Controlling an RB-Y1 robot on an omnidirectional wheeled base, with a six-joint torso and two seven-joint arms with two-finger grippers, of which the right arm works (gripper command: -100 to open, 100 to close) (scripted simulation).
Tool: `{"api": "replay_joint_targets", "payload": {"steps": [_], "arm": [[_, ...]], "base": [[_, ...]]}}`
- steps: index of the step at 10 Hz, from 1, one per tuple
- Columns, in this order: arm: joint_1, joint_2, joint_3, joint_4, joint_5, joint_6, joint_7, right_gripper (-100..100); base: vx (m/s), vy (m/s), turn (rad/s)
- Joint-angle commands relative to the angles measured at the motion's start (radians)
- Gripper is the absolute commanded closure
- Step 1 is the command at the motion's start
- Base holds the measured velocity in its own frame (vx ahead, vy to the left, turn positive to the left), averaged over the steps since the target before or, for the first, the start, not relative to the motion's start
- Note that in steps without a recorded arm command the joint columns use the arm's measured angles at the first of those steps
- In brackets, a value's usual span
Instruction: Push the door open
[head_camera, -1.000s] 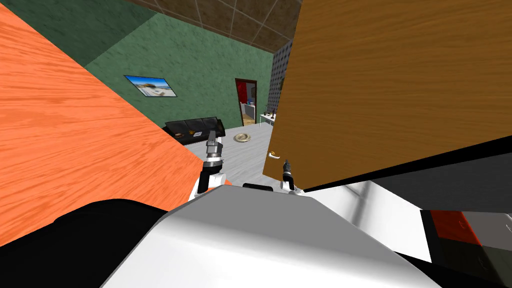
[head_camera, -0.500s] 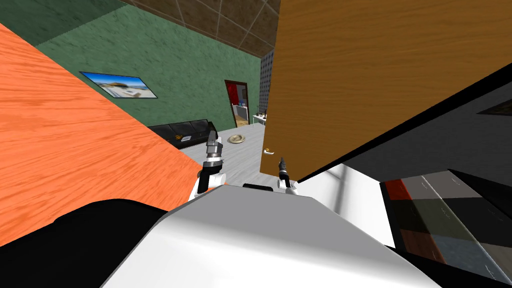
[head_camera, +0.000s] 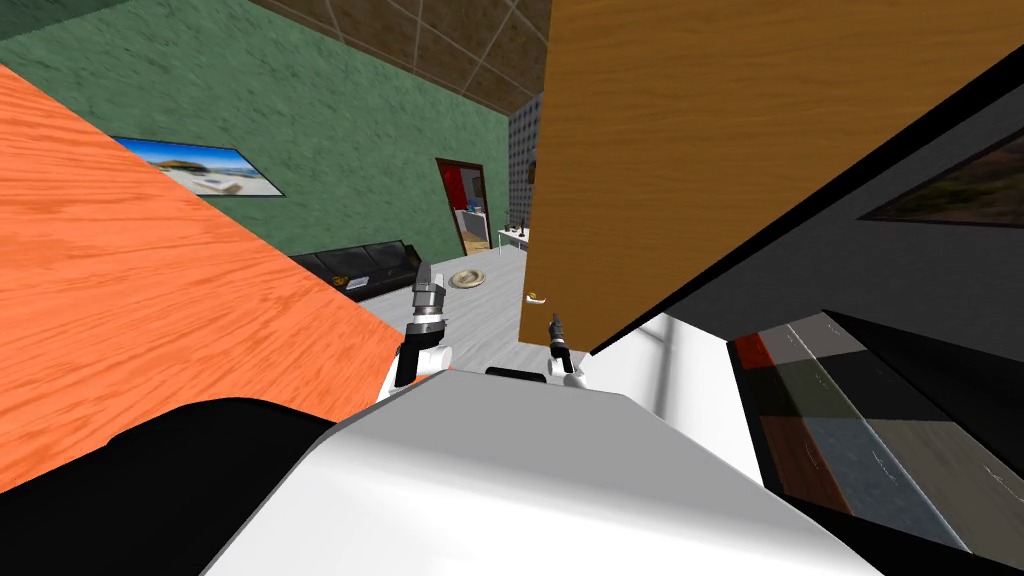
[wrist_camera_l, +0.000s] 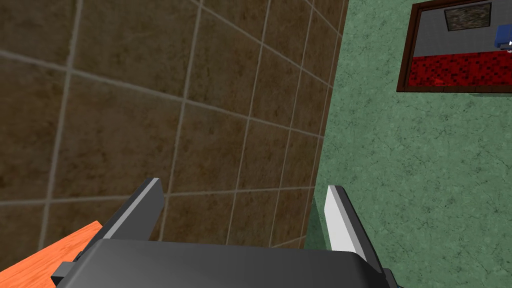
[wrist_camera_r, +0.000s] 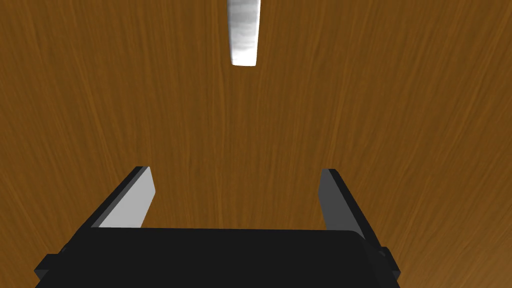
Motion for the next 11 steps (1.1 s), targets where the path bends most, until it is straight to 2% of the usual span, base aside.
{"api": "replay_joint_targets", "payload": {"steps": [1,4,5,8,11], "arm": [[-0.004,0.019,0.012,0.000,0.012,0.004,-0.008,-100],[-0.012,0.037,0.022,0.011,0.021,0.001,-0.014,-100],[-0.017,0.032,0.019,0.022,0.018,-0.005,-0.014,-100],[-0.017,0.010,0.019,0.022,0.018,-0.006,-0.013,-100],[-0.018,-0.028,0.016,0.023,0.017,-0.007,-0.011,-100]], "base": [[-0.099,0.149,-0.177],[-0.077,0.165,-0.074],[-0.021,0.088,-0.014],[0.079,-0.156,0.003],[0.110,-0.159,0.008]]}}
